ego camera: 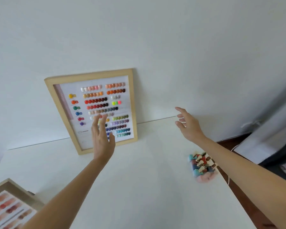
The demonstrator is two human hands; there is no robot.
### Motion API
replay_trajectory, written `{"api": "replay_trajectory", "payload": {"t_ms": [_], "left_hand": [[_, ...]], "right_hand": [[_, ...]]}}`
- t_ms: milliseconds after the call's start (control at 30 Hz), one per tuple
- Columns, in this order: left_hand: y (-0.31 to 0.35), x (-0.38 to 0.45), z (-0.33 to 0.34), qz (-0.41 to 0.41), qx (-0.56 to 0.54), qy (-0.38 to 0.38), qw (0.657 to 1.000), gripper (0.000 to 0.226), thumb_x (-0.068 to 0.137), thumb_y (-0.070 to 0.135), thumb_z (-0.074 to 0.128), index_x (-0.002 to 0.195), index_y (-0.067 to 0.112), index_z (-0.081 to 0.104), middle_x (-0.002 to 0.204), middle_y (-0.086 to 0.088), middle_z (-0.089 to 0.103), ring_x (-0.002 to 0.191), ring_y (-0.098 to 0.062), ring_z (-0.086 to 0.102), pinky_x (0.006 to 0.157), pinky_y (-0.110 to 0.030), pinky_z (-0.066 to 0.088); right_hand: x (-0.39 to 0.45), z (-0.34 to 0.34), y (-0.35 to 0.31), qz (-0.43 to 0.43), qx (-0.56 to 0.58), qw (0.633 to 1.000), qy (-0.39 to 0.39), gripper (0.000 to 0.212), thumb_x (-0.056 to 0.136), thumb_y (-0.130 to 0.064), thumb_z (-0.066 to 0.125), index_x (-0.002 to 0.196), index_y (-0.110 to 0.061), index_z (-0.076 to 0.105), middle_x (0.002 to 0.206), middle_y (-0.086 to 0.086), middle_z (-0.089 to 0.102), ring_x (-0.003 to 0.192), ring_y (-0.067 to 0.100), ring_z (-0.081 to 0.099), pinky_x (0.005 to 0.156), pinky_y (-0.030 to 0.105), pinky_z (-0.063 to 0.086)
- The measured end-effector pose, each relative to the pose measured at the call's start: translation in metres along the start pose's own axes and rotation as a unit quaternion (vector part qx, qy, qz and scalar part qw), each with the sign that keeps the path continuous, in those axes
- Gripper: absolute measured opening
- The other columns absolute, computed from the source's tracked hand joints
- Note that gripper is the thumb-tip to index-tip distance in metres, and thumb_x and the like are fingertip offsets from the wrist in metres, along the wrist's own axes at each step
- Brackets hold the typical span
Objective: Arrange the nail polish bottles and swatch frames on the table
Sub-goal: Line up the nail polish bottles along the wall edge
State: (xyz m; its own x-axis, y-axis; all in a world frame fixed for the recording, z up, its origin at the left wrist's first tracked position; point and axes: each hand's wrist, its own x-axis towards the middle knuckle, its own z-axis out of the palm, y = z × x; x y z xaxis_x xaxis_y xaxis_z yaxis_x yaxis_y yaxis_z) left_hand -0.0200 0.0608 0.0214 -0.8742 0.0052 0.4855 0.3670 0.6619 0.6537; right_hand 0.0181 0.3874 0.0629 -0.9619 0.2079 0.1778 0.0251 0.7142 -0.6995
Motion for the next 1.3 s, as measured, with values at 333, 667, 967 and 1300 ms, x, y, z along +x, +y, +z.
{"api": "replay_trajectory", "payload": {"t_ms": [333,667,967,1300], "left_hand": [[0.126,-0.103,0.130,0.016,-0.044,-0.179,0.983,0.060,0.090,0.006,0.056,0.143,0.025,0.036,0.144,0.001,0.038,0.134,-0.017,0.040,0.108,-0.029,0.037],[0.182,-0.127,0.200,-0.002,-0.011,-0.366,0.930,0.038,0.095,0.013,0.052,0.133,0.022,0.053,0.142,-0.001,0.045,0.124,-0.019,0.052,0.106,-0.032,0.045],[0.175,-0.102,0.241,0.014,0.020,-0.441,0.897,0.039,0.096,0.003,0.046,0.126,0.024,0.059,0.140,-0.001,0.050,0.120,-0.022,0.055,0.102,-0.031,0.047],[0.161,-0.087,0.261,0.044,0.036,-0.462,0.885,0.021,0.096,0.012,0.050,0.112,0.018,0.062,0.109,-0.005,0.066,0.097,-0.025,0.062,0.080,-0.031,0.049]], "right_hand": [[-0.069,-0.104,0.133,0.069,-0.064,0.986,-0.137,0.025,0.091,-0.007,0.053,0.113,-0.015,0.064,0.111,0.006,0.068,0.089,0.015,0.062,0.079,0.021,0.044],[-0.083,-0.082,0.173,0.101,-0.054,0.969,-0.220,0.049,0.084,-0.012,0.068,0.129,-0.019,0.051,0.116,0.009,0.060,0.077,0.010,0.059,0.078,0.023,0.048],[-0.071,-0.059,0.183,0.082,-0.105,0.960,-0.244,0.050,0.086,-0.013,0.066,0.132,-0.023,0.048,0.121,0.010,0.060,0.097,0.015,0.057,0.089,0.027,0.050],[-0.066,-0.042,0.180,0.049,-0.139,0.973,-0.177,0.019,0.090,-0.018,0.061,0.109,-0.019,0.062,0.107,0.008,0.068,0.094,0.019,0.062,0.087,0.027,0.052]]}}
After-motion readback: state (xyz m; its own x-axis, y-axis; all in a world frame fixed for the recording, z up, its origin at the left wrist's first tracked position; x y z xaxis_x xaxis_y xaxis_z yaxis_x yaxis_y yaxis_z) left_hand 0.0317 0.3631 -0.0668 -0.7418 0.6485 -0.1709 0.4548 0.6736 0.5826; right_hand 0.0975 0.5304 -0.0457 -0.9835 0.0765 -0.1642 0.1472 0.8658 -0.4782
